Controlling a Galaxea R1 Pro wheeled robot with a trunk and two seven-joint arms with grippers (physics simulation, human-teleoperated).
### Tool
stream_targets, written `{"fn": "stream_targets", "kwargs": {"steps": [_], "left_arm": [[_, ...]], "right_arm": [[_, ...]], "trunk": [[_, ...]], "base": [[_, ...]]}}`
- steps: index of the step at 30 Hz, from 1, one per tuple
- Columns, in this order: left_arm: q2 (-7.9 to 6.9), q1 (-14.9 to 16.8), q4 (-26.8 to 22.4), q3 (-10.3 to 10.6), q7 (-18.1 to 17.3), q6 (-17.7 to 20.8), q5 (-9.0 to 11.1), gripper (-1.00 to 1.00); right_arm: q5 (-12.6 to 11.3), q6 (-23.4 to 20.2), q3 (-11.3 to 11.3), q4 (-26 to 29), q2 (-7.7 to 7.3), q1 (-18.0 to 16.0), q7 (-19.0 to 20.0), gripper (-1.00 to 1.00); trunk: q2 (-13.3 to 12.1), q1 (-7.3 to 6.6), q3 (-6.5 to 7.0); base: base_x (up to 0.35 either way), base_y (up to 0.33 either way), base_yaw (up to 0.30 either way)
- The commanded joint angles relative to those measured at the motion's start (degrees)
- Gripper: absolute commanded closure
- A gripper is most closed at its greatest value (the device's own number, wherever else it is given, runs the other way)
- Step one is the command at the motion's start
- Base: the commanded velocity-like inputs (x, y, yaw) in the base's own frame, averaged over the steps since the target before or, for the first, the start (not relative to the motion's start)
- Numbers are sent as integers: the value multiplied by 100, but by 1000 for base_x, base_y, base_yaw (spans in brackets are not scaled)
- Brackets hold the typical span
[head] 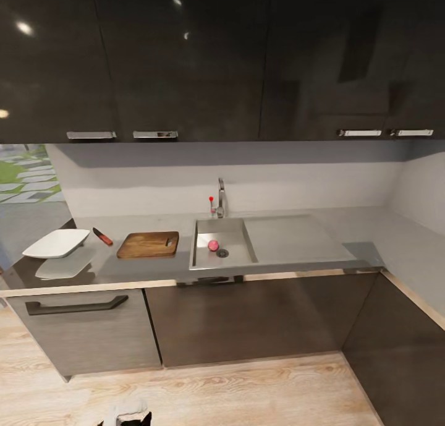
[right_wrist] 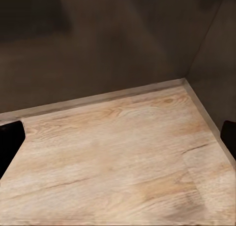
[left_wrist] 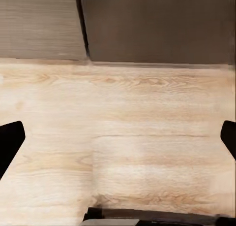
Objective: In the kitchen, take the Vidalia onion out of the sink, dice it on the chopping board with the paring knife, put the diced onion into the bowl on the countertop, then place both the paring knife and the chopping board into the sink.
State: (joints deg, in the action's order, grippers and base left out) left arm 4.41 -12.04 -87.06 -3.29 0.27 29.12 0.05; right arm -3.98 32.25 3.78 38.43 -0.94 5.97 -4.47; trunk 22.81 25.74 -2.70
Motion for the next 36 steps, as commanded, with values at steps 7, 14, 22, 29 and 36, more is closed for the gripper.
{"fn": "stream_targets", "kwargs": {"steps": [7,14,22,29,36], "left_arm": [[26,163,-172,540,-6,497,-31,-100],[229,499,-173,578,-4,541,-32,-100],[381,1586,-172,934,36,1101,-32,-100],[435,2891,-96,1120,303,2019,1,-100],[453,4713,1035,1184,355,2516,43,-100]], "right_arm": [[-41,9,-10,-19,-3,-2,-2,-100],[-41,9,-12,-27,-3,-1,-2,-100],[-41,2,-10,-104,2,-1,-2,-100],[-41,2,-9,-140,6,-1,-2,-100],[-44,2,-2,-143,6,0,-2,-100]], "trunk": [[11,4,-11],[11,4,-11],[11,4,-11],[11,4,-11],[11,4,-11]], "base": [[0,0,0],[0,0,0],[0,0,0],[0,0,0],[0,0,0]]}}
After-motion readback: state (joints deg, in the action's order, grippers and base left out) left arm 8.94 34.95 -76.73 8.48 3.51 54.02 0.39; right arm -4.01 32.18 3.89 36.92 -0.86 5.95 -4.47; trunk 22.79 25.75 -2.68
